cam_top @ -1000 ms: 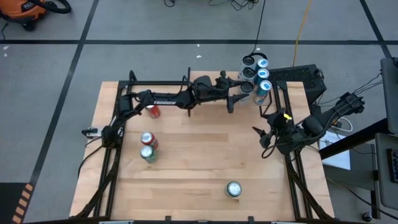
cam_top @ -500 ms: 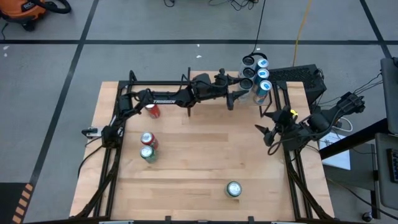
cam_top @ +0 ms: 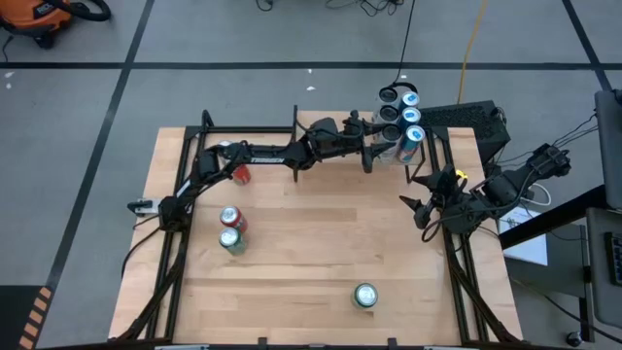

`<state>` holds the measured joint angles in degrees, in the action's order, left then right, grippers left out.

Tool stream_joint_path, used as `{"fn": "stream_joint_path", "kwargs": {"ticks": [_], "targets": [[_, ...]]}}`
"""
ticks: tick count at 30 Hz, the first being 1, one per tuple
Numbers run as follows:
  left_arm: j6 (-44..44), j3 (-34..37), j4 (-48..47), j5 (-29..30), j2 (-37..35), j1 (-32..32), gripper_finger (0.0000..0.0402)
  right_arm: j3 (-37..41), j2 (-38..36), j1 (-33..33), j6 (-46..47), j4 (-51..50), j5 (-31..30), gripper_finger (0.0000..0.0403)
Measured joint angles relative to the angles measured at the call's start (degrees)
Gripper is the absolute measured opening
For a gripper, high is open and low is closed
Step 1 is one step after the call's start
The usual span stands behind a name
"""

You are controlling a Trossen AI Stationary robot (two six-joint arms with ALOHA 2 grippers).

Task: Place canned beverage on shelf
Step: Put the white blue soda can on the shelf aligned with the other white blue soda can

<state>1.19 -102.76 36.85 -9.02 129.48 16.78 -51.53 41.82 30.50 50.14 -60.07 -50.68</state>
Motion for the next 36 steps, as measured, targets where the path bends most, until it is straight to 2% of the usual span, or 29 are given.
{"fn": "stream_joint_path", "kwargs": {"ticks": [11, 18, 29, 33, 36], "targets": [[0.29, -0.40, -2.68, -0.21, -0.34, 1.00, 0.0227, 0.00, 0.00, 0.00, -0.18, -0.30, 0.00, 0.0311], [-0.30, -4.75, -11.04, -0.26, -0.23, 1.11, 0.0251, 0.00, 0.01, 0.00, -0.04, -0.24, -0.07, 0.0311], [-0.70, -4.77, -11.28, -0.69, -0.43, 1.18, 0.0277, 0.00, 0.00, 0.00, 0.17, -0.24, -0.09, 0.0311], [-3.50, -4.71, -12.21, -5.00, -0.84, 1.31, 0.0278, 0.00, 0.02, 0.00, 0.17, -0.24, -0.07, 0.0311], [-3.65, -4.70, -12.75, -5.53, -1.04, 1.16, 0.0278, 0.00, 0.00, 0.00, 0.17, -0.24, -0.07, 0.0311]]}}
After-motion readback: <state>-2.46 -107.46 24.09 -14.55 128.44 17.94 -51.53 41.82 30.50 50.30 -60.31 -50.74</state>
